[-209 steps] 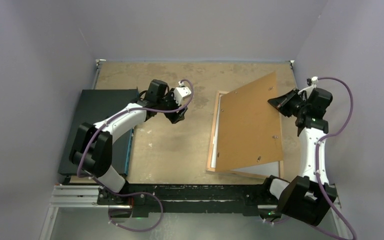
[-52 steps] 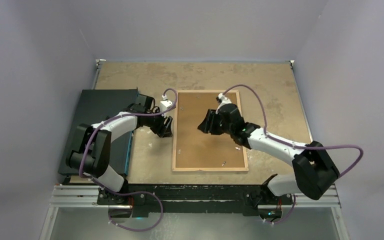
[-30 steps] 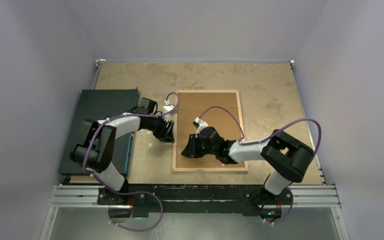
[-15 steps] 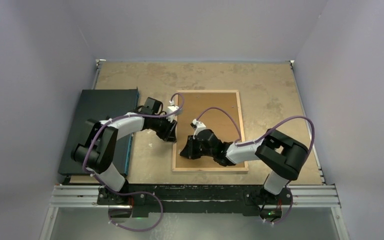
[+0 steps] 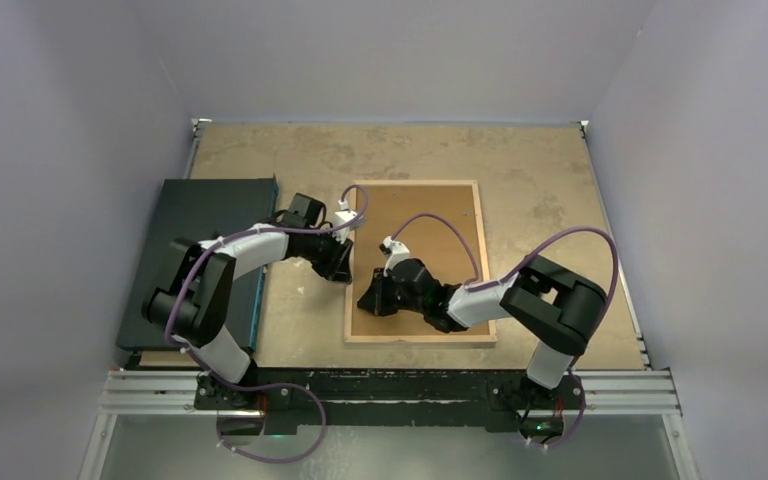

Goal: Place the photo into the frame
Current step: Install the photo frame at the center of the board.

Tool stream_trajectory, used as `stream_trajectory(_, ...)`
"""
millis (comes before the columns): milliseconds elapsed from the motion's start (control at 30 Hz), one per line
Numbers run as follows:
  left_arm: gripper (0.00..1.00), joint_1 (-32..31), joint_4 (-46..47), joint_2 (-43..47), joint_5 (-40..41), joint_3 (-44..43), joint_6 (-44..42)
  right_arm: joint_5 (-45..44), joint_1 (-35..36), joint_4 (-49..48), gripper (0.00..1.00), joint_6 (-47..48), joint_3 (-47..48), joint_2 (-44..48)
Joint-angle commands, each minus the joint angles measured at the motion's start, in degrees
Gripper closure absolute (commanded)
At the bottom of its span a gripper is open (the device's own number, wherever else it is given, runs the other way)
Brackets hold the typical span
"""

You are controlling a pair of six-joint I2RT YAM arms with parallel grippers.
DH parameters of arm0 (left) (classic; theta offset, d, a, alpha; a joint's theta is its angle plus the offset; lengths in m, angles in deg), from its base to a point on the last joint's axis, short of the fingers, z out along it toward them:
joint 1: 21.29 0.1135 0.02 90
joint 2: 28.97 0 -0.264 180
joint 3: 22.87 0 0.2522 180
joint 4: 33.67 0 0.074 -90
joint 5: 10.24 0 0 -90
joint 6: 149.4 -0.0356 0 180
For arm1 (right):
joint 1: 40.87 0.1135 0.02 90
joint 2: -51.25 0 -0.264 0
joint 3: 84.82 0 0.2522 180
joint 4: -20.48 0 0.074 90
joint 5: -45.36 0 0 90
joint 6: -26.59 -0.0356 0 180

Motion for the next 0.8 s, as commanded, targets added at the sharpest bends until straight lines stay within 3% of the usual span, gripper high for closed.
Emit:
stream_trajectory(0,0.86,-0.7,0.5,-2.4,4.0,-0.6,-1.6,-2.1,0.2,-1.6,0.94,1.1,1.9,-1.3)
stream_trajectory(467,0.93,-0.7,0.2,-2.3,3.7,-0.6,-2.1,-4.7,0.6,-3.2,1.0,1.3,3.8,-2.9)
stream_trajectory(633,0.94,-0.5,-1.9,-1.1,3.3,-2.2,-2.8,-4.1,0.7,-3.9,1.0,2.9,2.6,2.9)
stream_trajectory(767,0.94,0.2,-3.6,0.5,2.5,-4.5,-2.9,-6.1,0.7,-5.1,0.9,4.7,-0.5,9.4)
